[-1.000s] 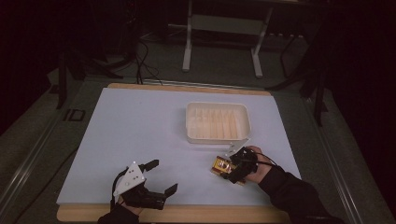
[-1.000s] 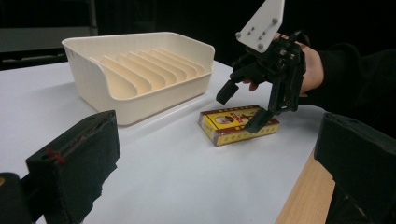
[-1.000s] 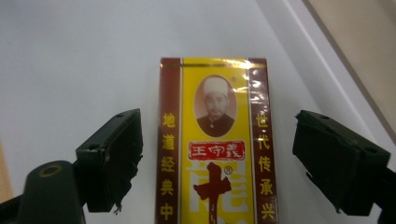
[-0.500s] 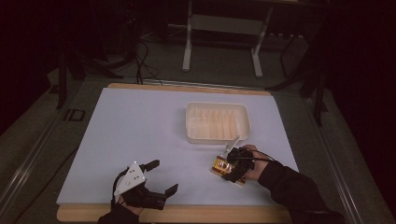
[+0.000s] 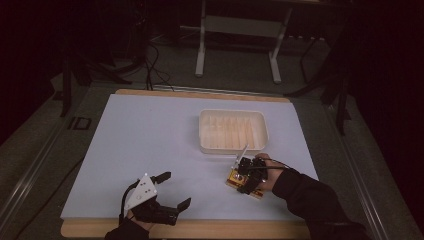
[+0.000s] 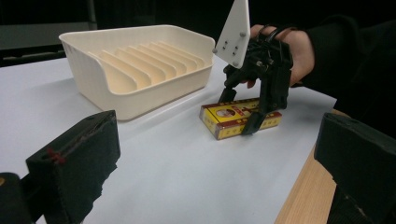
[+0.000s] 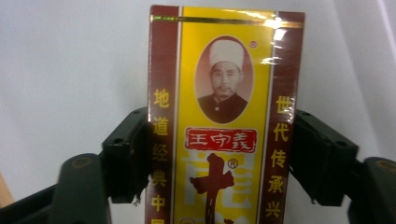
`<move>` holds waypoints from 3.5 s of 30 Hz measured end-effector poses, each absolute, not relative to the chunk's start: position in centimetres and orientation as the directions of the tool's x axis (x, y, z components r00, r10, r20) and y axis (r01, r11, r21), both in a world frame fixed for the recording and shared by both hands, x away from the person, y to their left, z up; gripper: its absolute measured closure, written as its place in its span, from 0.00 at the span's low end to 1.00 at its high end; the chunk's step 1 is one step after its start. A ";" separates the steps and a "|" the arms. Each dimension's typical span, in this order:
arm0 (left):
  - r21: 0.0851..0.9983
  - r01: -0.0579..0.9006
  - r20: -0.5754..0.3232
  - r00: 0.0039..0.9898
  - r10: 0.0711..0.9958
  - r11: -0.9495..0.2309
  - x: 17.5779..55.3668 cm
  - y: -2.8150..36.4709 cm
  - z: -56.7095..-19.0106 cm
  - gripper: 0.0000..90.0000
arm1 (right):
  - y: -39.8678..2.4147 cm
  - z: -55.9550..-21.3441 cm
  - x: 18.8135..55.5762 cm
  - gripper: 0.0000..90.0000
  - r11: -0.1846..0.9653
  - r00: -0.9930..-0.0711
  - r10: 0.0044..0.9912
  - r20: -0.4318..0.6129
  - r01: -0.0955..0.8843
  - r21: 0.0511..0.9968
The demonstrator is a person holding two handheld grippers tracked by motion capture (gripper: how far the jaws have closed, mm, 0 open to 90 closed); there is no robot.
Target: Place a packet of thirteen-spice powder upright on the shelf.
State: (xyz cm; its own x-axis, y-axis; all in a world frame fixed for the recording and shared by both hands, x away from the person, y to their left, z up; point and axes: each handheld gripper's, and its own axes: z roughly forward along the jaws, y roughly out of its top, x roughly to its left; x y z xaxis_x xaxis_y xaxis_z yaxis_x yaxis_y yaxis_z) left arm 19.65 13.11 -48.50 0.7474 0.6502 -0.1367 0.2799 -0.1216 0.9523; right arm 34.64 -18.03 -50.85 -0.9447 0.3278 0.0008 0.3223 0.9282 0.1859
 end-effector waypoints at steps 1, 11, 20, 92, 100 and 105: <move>0.952 0.280 -0.137 0.748 0.650 -0.121 19.7 13.1 -48.5 0.01 | -17.9 -50.8 34.6 0.34 0.931 -0.946 0.323 -0.001 0.318 0.181; 0.951 0.286 -0.143 0.746 0.650 -0.120 19.8 13.1 -48.6 0.01 | -18.3 -50.5 34.1 0.36 0.917 -0.940 0.339 -0.043 0.320 0.239; 0.949 0.290 -0.143 0.745 0.651 -0.124 19.8 13.0 -48.6 0.01 | -19.3 -49.9 33.8 0.36 0.884 -0.935 0.353 -0.032 0.322 0.339; 0.947 0.303 -0.176 0.771 0.613 -0.110 24.3 1.5 -39.3 0.01 | -24.7 -42.9 25.7 0.36 0.317 -0.787 0.597 -0.157 0.051 0.947; 0.941 0.304 -0.151 0.774 0.614 -0.152 24.6 -0.6 -38.9 0.06 | -24.1 -43.3 25.5 0.36 0.319 -0.791 0.590 -0.159 0.047 0.947; 0.924 0.366 -0.212 0.735 0.644 -0.113 25.1 -1.7 -39.1 0.09 | -23.8 -43.4 25.3 0.36 0.326 -0.793 0.584 -0.173 0.034 0.945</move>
State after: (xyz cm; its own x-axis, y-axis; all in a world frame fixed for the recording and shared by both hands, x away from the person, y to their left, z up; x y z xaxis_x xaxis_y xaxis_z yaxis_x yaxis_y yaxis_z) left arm 25.08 -1.67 -39.06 0.7353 0.6437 -0.2121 0.3656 -0.1132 0.9238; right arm 25.33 -23.77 -43.41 -0.7935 0.5836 -0.1725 0.0344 0.3261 0.9447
